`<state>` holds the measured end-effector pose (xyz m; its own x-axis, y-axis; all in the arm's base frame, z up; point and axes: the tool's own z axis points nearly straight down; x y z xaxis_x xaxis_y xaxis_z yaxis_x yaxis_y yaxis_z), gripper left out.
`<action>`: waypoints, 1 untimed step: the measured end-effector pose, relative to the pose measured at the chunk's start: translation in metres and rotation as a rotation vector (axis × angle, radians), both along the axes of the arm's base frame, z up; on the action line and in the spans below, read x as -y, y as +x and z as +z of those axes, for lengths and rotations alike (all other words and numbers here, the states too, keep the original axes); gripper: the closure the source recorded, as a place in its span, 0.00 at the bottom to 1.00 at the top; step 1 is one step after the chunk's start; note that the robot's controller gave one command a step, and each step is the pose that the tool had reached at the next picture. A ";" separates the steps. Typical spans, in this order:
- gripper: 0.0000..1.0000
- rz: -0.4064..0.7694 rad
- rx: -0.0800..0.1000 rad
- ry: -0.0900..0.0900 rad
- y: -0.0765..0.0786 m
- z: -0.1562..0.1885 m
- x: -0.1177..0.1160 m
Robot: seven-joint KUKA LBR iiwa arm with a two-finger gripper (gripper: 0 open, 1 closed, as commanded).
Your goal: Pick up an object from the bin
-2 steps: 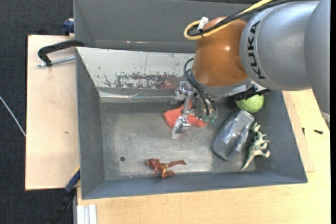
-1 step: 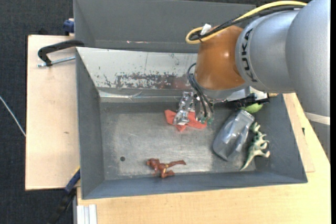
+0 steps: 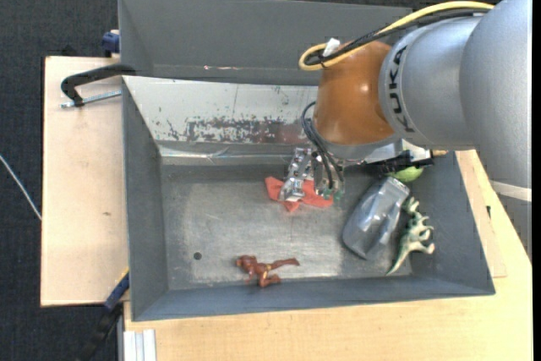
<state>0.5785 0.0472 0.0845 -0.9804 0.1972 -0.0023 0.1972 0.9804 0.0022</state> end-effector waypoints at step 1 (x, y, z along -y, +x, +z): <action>1.00 -0.026 -0.007 -0.001 -0.001 0.039 -0.002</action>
Offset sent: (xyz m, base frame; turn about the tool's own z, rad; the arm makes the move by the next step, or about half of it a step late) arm 0.0035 0.0133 0.0867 -0.0039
